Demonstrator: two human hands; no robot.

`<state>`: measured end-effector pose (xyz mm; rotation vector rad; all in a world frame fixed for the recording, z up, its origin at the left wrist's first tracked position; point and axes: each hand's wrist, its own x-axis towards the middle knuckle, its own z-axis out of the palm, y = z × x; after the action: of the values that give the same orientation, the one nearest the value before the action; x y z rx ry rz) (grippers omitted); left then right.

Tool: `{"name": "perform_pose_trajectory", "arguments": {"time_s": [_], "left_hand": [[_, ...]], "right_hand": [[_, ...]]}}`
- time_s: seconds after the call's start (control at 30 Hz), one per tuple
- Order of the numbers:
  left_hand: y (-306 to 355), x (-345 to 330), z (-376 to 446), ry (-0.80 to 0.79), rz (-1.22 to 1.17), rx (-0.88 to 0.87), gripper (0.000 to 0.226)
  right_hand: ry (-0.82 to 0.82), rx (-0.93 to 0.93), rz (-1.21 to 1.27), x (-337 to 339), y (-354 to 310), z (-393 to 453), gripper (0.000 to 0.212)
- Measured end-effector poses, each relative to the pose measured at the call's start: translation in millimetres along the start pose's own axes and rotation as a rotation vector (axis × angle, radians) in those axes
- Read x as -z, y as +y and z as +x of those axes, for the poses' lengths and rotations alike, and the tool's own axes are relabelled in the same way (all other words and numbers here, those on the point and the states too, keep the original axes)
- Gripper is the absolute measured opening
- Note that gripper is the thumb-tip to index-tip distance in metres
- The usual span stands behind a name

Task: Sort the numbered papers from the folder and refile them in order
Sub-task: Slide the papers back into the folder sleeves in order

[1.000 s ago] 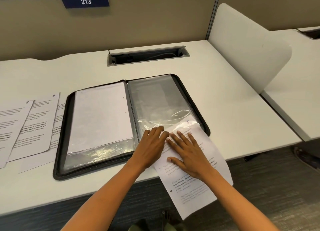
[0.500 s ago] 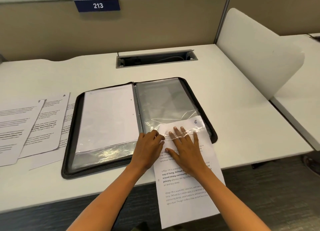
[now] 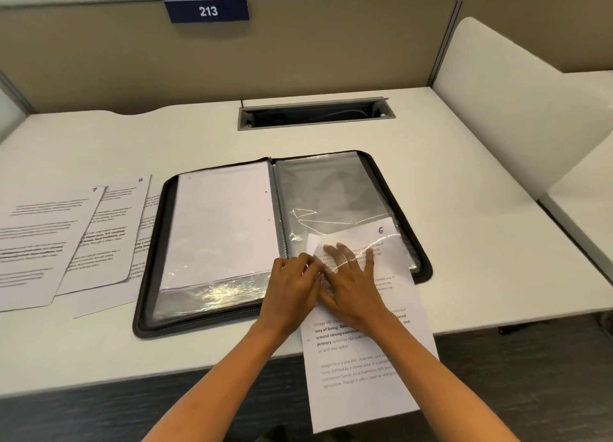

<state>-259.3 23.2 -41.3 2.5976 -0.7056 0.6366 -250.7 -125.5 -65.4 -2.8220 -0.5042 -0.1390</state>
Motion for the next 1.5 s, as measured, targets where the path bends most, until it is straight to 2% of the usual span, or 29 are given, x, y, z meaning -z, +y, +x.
{"name": "perform_pose_trajectory", "arguments": {"time_s": [0.27, 0.43, 0.6, 0.77, 0.87, 1.0, 1.1, 1.3, 1.5], "left_hand": [[-2.1, 3.1, 0.3, -0.007, 0.007, -0.013, 0.011], [-1.8, 3.0, 2.0, -0.069, 0.011, -0.012, 0.022], [-5.1, 1.7, 3.2, -0.093, 0.026, -0.021, 0.020], [-6.6, -2.9, 4.7, -0.090, 0.029, -0.026, 0.016], [-8.6, -4.7, 5.5, -0.099, 0.030, 0.044, 0.026], [-11.8, -7.2, 4.4, -0.229, 0.078, 0.110, 0.052], [-18.6, -13.8, -0.7, -0.347, 0.082, 0.134, 0.063], [-23.3, -21.1, -5.5, -0.511, 0.046, 0.109, 0.062], [-22.0, -12.5, -2.2, -0.567, -0.010, 0.110, 0.063]], "right_hand": [[0.048, -0.012, -0.073, -6.3, 0.1, 15.5, 0.051], [-0.015, 0.027, -0.137, -13.3, -2.4, 19.4, 0.063], [-0.028, 0.077, -0.186, -11.0, -2.5, 22.7, 0.054], [-0.036, 0.124, -0.123, -11.2, 9.0, 20.7, 0.051], [0.025, 0.037, -0.054, -4.7, 15.6, 13.9, 0.053], [0.100, -0.087, -0.076, 1.9, 23.5, -19.8, 0.059], [0.052, -0.091, -0.138, 0.9, 29.1, -37.2, 0.071], [-0.041, -0.132, -0.132, -0.4, 32.0, -21.2, 0.074], [-0.082, -0.126, -0.069, -1.8, 38.6, 9.0, 0.073]]}}
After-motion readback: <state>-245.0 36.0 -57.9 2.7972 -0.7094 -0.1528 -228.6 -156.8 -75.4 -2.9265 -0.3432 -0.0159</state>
